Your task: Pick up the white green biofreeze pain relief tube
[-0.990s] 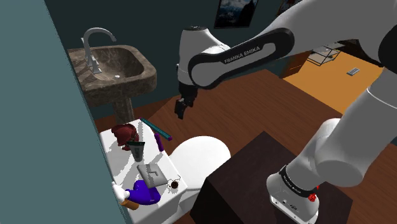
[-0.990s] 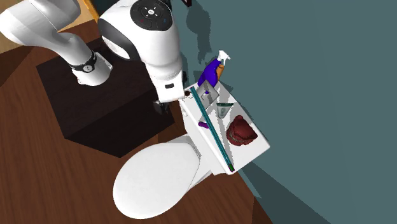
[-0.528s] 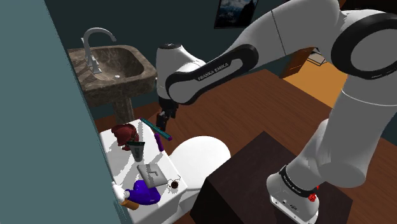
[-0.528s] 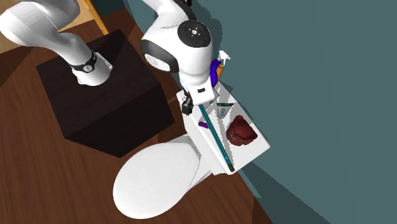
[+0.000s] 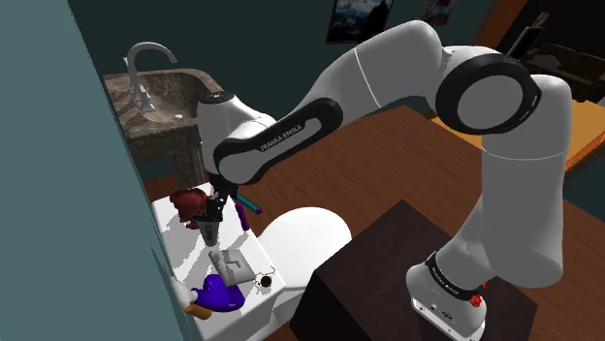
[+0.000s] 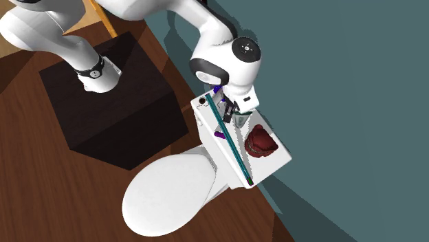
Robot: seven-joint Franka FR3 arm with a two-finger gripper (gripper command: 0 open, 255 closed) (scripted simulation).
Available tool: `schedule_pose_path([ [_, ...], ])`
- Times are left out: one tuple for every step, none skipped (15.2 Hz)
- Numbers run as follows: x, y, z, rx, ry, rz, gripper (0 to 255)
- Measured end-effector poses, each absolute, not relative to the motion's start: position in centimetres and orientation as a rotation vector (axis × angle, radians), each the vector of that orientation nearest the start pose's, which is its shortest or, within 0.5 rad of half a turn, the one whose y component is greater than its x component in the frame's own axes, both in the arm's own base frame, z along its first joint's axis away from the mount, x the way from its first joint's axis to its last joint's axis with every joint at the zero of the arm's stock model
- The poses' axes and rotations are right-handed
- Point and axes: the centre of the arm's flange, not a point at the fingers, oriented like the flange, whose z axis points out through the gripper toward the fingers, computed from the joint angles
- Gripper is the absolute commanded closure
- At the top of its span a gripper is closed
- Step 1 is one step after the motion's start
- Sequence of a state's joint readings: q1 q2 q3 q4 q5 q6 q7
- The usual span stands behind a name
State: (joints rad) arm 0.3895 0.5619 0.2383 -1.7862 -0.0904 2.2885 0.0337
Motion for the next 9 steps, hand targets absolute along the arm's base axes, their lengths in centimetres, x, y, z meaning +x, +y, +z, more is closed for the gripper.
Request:
schedule_pose_path([
  [53.9,38.3,23.6,-2.94,-0.967,0.094,0],
  [54.0,38.9,23.2,-2.935,-0.977,0.096,0],
  [53.9,39.2,22.7,-2.933,-0.982,0.096,0],
  [54.0,39.3,22.3,-2.931,-0.984,0.096,0],
  [54.0,39.4,21.8,-2.931,-0.985,0.096,0],
  [54.0,39.4,21.2,-2.931,-0.986,0.096,0],
  [54.0,39.4,20.7,-2.931,-0.986,0.096,0],
  [54.1,39.5,20.3,-2.931,-0.986,0.097,0],
  [54.2,39.4,19.7,-2.93,-0.986,0.096,0],
])
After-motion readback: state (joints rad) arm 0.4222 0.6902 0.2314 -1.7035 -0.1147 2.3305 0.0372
